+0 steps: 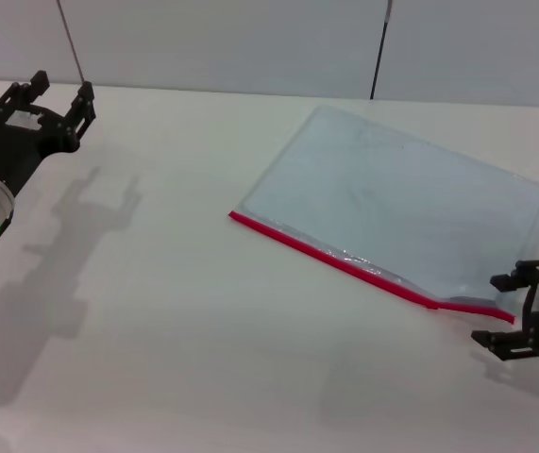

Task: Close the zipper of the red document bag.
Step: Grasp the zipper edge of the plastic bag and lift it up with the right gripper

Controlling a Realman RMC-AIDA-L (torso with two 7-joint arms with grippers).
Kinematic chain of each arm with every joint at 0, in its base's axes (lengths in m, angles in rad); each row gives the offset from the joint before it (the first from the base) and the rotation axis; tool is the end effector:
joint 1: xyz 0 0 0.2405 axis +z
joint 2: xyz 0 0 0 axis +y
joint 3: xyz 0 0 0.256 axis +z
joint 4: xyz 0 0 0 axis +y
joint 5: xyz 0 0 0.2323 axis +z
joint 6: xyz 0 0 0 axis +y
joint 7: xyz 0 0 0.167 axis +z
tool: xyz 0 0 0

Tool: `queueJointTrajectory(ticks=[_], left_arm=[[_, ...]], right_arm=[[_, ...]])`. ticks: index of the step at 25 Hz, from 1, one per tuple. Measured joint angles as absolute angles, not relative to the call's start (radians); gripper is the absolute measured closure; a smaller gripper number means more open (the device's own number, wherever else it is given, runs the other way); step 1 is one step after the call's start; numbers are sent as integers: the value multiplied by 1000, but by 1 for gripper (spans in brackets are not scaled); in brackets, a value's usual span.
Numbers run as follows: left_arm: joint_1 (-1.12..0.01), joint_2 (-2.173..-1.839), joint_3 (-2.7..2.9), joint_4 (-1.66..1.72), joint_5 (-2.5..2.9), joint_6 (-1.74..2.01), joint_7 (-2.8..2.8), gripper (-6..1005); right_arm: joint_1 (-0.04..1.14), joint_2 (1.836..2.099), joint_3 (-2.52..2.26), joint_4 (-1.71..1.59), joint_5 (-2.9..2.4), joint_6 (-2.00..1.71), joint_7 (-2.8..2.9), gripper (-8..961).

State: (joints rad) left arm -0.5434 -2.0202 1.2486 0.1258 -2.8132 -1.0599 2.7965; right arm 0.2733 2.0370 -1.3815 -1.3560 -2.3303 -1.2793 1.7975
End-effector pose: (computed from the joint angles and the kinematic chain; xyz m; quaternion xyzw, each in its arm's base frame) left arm -0.3342 0.4145 0.0116 -0.7322 -0.2035 -0.2849 0.5843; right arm 0.2630 0.3518 -0.0095 -0.9705 0.0977 -0.1099 0.1909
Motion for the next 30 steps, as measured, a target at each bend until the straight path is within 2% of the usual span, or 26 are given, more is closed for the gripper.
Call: queueJointTrajectory(ticks=[30], left_arm=[[-548,-2022,1249,127,-2813,-1060,2806,383]], right_arm=[[312,2036,-1468,-1291,-2425,-1115,1852,191]])
